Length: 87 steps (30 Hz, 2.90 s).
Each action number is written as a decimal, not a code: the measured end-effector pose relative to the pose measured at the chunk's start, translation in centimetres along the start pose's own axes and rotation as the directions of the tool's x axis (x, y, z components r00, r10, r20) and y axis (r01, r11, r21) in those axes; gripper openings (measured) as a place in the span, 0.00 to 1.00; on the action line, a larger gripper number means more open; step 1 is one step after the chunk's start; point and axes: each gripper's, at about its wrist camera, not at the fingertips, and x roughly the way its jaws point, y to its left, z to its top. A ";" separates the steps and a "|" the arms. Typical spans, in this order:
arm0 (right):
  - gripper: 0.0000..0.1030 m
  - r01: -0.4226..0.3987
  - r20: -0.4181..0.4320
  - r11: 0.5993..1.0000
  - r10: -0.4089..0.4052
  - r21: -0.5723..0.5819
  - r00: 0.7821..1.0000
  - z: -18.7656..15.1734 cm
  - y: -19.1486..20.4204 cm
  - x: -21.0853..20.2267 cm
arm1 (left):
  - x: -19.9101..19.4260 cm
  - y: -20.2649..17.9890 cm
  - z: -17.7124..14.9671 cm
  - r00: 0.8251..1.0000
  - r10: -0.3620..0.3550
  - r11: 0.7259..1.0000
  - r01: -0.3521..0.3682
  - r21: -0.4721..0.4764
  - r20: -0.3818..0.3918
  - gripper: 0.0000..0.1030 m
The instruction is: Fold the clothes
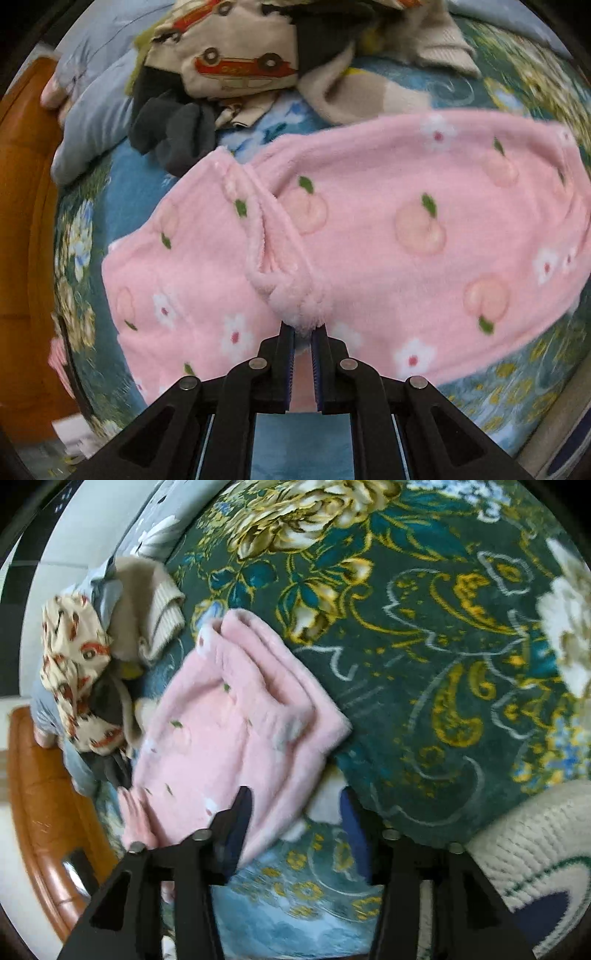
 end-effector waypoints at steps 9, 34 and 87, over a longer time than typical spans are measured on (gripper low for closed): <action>0.59 0.033 -0.050 0.997 -0.030 0.068 0.998 3.0 0.2 4.5 | -0.8 1.4 -3.0 0.992 -0.108 0.994 0.106 -0.039 -0.065 0.52; 0.27 0.220 0.239 0.861 -0.119 -0.458 0.964 -6.6 24.4 -2.7 | -3.1 23.2 -9.9 0.943 -0.311 0.724 0.317 -0.613 0.121 0.55; 0.53 0.178 -0.143 0.552 -0.488 -0.814 0.861 -27.6 31.2 12.6 | 4.4 25.8 -0.1 0.720 -0.660 0.699 0.693 -0.177 0.214 0.08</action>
